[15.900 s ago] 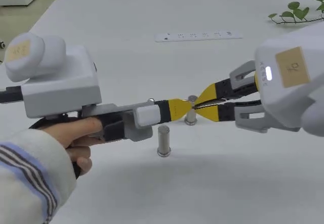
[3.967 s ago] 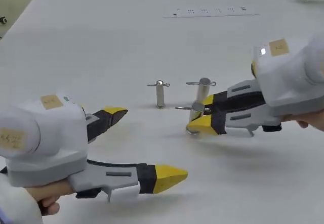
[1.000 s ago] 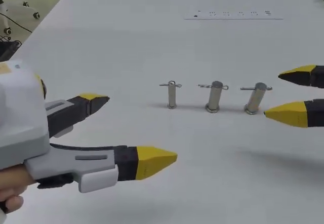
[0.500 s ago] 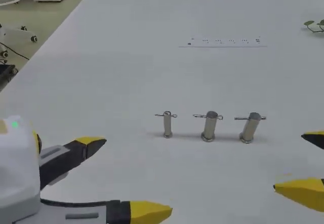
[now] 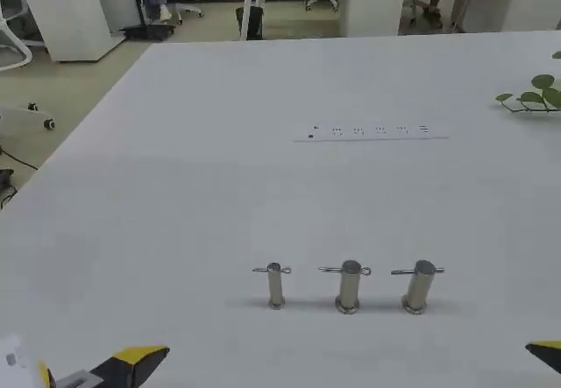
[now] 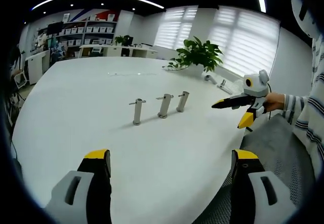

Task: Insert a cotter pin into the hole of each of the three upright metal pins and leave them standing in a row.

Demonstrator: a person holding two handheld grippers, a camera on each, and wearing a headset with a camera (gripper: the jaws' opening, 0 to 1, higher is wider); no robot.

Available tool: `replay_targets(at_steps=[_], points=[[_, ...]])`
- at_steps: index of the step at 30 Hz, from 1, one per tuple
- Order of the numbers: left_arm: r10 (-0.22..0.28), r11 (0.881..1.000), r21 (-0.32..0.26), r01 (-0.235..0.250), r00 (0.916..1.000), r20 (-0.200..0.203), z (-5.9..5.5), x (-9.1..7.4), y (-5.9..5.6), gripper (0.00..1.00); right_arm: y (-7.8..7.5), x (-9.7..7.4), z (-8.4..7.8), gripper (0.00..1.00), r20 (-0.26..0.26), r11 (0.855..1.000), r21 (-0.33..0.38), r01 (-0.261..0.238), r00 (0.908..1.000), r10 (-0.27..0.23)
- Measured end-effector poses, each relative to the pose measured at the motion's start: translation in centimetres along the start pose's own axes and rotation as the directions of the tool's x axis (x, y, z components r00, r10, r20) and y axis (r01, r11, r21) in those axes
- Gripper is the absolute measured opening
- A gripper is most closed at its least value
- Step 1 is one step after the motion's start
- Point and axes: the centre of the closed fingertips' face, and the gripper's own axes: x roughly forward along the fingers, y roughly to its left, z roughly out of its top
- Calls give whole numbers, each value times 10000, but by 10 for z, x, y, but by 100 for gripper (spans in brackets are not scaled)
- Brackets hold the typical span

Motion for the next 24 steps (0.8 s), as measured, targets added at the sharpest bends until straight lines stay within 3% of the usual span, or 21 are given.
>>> replay_targets(at_steps=[8,13,17,24], points=[[108,9999,-129,-110,9998,-174,-6,1,-1,99,5,-8,7,100,239,9974,681,255,9993,-272],[264,9995,-173,-266,9996,-128,-4,1,0,99,4,-13,4,100,-21,9929,1078,500,9987,-500],[285,9995,-127,-286,9996,-91,0,-1,-1,99,2,-16,-2,100,-338,9925,999,710,9971,-679],[343,9993,-166,-347,9991,-249,-2,-6,1,99,-3,-18,-1,100,-383,9915,886,958,9950,-927]])
